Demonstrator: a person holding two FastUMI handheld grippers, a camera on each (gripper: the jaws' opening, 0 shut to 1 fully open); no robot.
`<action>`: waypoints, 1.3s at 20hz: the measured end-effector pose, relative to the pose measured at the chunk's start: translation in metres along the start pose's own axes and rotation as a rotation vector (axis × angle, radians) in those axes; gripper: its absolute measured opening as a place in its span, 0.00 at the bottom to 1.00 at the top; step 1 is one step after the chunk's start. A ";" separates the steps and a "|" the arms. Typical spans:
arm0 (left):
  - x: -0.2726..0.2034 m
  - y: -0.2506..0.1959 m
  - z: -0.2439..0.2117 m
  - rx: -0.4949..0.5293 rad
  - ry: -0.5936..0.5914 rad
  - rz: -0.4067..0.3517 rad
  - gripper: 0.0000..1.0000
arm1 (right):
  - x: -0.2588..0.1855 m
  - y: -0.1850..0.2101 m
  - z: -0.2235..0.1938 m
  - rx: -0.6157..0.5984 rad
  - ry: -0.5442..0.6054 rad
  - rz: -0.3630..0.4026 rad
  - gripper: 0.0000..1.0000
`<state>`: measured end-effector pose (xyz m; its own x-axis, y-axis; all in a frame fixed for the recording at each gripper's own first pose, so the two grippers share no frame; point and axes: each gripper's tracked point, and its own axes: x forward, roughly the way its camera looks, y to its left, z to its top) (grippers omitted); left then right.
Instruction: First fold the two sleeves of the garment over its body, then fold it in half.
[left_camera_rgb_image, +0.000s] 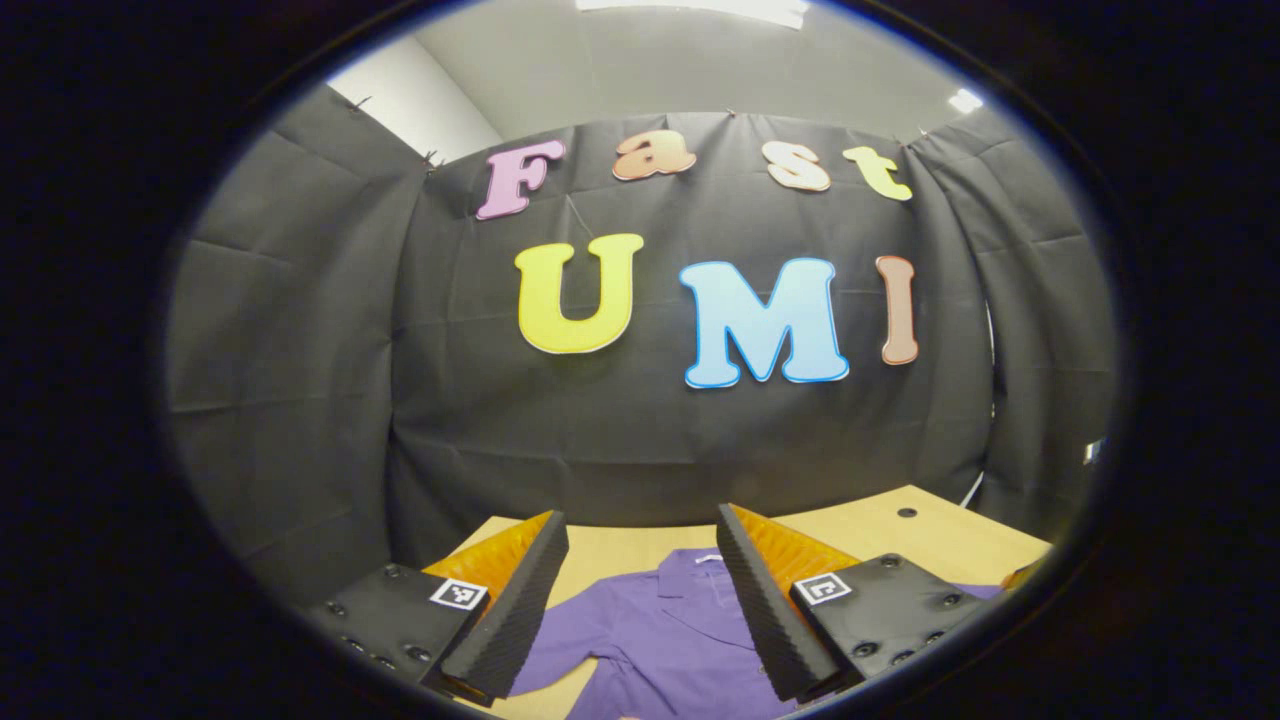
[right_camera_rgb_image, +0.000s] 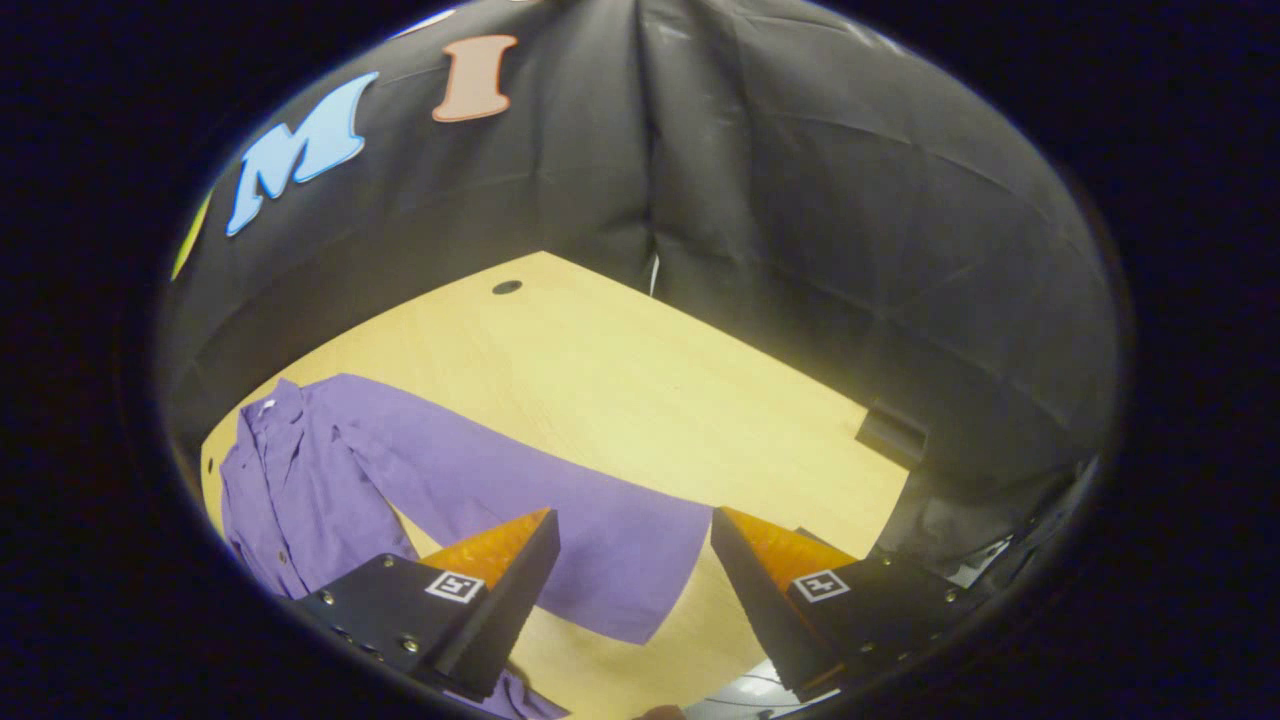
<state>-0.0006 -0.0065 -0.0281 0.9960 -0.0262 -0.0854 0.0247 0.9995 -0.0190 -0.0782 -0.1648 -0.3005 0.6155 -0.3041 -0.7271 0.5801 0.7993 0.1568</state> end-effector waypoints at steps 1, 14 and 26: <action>-0.001 -0.001 0.000 0.002 0.000 0.001 0.96 | 0.006 -0.001 -0.001 0.018 0.014 -0.006 0.96; -0.009 0.004 -0.008 -0.003 0.024 0.035 0.96 | 0.044 -0.009 -0.041 0.067 0.200 -0.070 0.97; -0.003 0.011 -0.022 -0.045 0.030 0.035 0.96 | 0.042 0.023 -0.021 0.079 0.213 -0.025 0.25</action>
<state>-0.0053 0.0039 -0.0503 0.9931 0.0077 -0.1171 -0.0148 0.9981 -0.0600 -0.0503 -0.1484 -0.3418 0.4787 -0.2003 -0.8548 0.6388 0.7474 0.1826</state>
